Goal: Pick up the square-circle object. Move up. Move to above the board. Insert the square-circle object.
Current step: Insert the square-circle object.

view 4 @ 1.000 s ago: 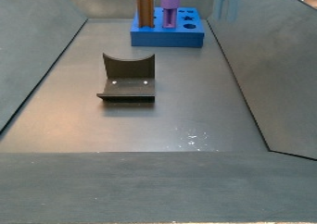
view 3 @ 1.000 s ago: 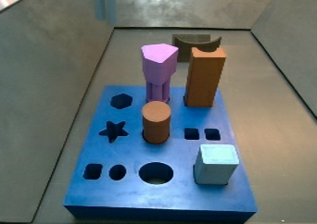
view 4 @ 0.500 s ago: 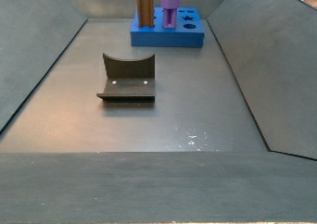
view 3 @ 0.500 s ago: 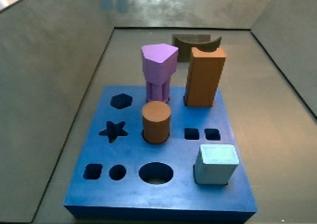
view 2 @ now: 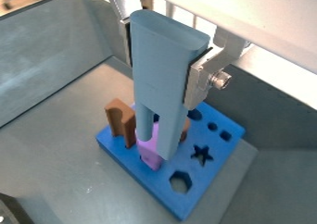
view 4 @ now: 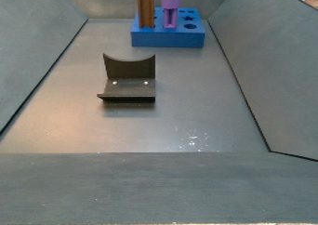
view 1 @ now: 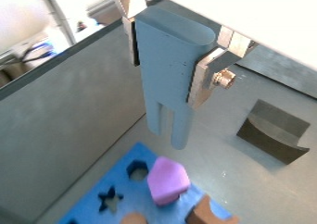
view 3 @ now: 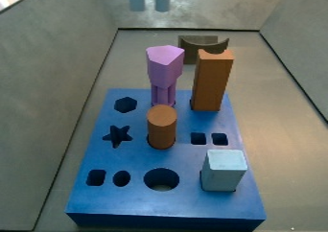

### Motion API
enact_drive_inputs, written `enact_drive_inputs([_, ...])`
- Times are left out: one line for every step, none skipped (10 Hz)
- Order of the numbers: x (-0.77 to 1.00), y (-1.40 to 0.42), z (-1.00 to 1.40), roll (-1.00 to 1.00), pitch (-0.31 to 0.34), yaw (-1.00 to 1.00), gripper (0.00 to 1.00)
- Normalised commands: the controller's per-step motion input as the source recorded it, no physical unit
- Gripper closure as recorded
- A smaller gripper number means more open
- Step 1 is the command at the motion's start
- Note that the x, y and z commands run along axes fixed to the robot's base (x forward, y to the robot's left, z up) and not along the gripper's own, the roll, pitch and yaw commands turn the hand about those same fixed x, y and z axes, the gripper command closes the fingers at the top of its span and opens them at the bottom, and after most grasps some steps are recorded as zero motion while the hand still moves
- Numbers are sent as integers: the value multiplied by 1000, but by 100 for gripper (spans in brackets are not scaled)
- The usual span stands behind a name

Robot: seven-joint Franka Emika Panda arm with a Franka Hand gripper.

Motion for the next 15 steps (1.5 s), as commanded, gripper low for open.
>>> enact_drive_inputs([0,-51,-3,0,0,0,100])
enact_drive_inputs([0,-229,-126,-27,-59,0,100])
enact_drive_inputs([-43,-603,-226,0,-90,11,100])
enact_drive_inputs([-126,-829,-294,0,-123,71,100])
enact_drive_inputs([-74,-906,-289,0,-116,106,100])
enact_drive_inputs([-149,-949,-300,13,-134,86,100])
enact_drive_inputs([-183,-954,-334,91,-120,91,100])
enact_drive_inputs([-251,-960,-440,179,-116,146,100])
enact_drive_inputs([-251,-937,-480,249,-86,137,100])
enact_drive_inputs([-274,-911,-514,287,-90,137,100])
enact_drive_inputs([-191,-886,-597,274,-79,154,100])
enact_drive_inputs([-223,-843,-614,196,-101,151,100])
enact_drive_inputs([-134,-629,-514,29,-123,180,100])
enact_drive_inputs([-194,-509,-526,-20,-177,123,100])
enact_drive_inputs([-14,-337,-597,-71,-150,97,100])
